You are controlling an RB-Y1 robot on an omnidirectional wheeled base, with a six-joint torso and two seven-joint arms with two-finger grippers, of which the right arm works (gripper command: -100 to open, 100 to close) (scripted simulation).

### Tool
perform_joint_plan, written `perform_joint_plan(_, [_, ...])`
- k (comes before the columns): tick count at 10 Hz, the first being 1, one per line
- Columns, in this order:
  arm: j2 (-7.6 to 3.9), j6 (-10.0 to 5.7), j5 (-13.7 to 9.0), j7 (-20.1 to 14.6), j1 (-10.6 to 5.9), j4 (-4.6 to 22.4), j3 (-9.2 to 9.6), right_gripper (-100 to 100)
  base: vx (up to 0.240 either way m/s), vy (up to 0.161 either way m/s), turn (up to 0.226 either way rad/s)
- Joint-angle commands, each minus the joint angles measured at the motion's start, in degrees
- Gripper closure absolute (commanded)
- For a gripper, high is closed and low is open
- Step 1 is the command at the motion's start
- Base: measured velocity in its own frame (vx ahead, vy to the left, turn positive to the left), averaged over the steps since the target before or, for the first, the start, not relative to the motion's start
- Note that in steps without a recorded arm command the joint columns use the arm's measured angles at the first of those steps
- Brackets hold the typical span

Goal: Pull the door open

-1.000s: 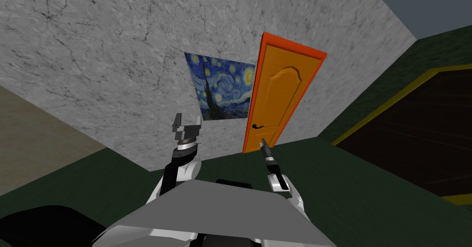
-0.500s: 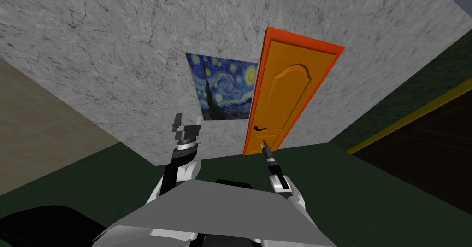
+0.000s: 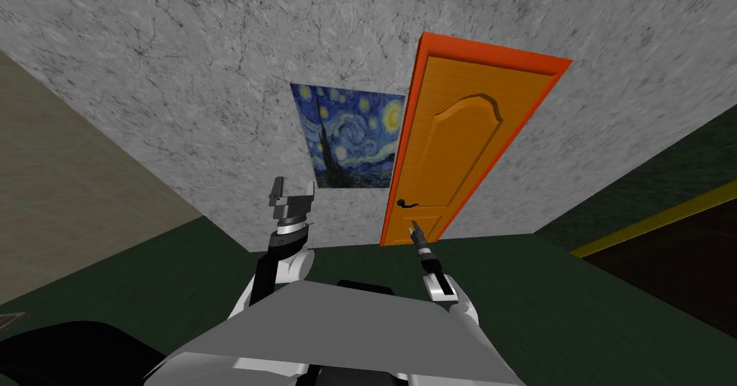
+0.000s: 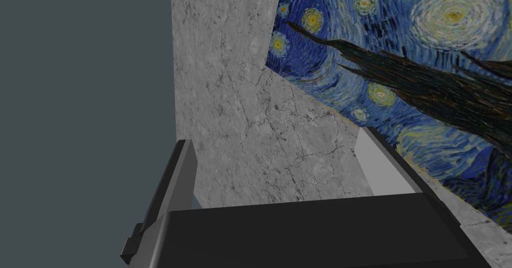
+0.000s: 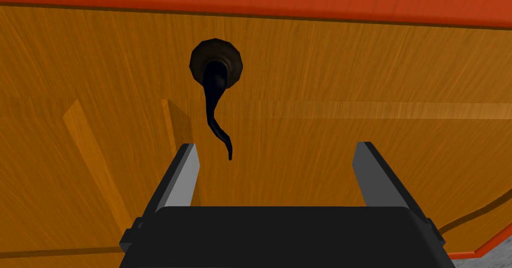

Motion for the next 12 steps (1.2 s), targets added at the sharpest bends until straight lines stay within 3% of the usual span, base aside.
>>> perform_joint_plan(1, [-0.52, -0.51, -0.22, -0.42, -0.82, 2.26, 0.04, -100, 0.046, -0.09, 0.104])
perform_joint_plan(9, [-2.1, -1.78, -0.92, -1.62, -3.38, 9.1, 0.16, -100, 0.033, -0.05, 0.065])
perform_joint_plan(12, [-3.05, -2.54, -1.34, -2.34, -4.92, 13.23, 0.24, -100, 0.039, -0.097, 0.108])
